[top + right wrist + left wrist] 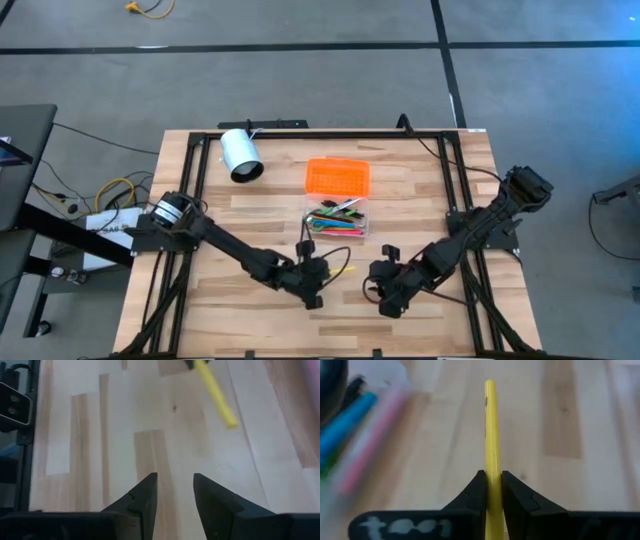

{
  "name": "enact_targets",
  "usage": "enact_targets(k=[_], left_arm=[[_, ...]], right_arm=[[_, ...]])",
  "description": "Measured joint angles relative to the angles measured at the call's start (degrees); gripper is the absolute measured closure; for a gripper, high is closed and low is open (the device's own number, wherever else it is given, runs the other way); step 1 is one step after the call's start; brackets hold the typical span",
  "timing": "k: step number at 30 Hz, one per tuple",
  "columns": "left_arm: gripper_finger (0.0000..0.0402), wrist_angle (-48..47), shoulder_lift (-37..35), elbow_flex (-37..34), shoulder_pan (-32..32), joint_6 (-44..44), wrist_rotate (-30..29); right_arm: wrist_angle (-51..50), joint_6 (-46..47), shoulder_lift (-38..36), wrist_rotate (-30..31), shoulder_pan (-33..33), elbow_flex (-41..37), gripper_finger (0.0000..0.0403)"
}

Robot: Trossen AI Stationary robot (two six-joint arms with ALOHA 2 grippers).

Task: Pick & place school supplies into a supply box
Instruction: Put the yellow pen into the orange supply box

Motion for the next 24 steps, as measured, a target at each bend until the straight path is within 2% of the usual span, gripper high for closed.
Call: enact_targets(k=[9,18,24], left_arm=[[0.0378,-9.6,-0.1,6.4,7.4,9.4,-0.6],[0.0378,-12.8,-0.3,9.5,18.0,22.2,5.8],[0.0378,-16.5,-0.3,9.5,23.1,26.1,8.8]], right_arm=[[-2.7,6.0,0.0,4.1,3.5,0.0,0.0285],[-4.6,15.2,0.0,9.8,7.9,0.0,0.0285],[-5.9,19.6,0.0,12.2,9.6,0.0,0.0285]])
